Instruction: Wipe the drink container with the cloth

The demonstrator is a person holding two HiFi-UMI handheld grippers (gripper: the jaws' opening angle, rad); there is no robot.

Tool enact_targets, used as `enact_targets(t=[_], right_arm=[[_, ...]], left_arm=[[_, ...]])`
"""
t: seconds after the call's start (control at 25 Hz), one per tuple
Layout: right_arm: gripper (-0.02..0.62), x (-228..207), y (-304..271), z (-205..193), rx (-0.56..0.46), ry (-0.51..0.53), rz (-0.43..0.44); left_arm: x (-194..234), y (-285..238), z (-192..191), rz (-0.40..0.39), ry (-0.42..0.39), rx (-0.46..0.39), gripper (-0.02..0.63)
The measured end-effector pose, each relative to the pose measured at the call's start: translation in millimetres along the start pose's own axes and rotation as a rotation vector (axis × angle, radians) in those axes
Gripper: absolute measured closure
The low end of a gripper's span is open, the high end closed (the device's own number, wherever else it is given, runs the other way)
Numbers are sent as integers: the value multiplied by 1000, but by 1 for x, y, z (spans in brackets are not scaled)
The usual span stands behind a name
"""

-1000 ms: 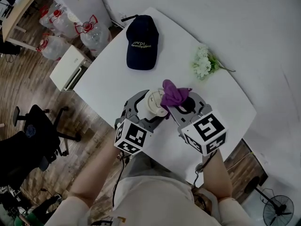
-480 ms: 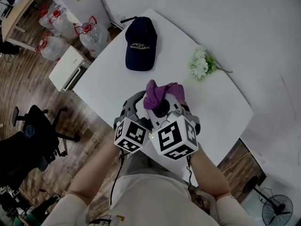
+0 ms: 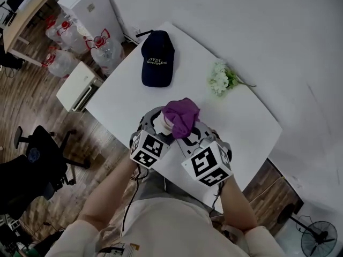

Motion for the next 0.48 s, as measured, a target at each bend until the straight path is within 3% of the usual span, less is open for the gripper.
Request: enact_targets(t=[0.24,0.48], right_arm=[[532,-39,-7,2,-1,-84,-121],[534,-36,-28,37,11,-24,-193]], left_arm=[[0,-1,-1,-10,13,-19,207],[2,1,1,-19,37,7,207]])
Point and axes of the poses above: the fingertips, and each gripper's own axes: y backward along the fingers, x to its left, z out of its top, the point moved 5 cm from there along y, backward along the fingers, and after that the axes turned 13 degrees about x, right-handed, at the moved point
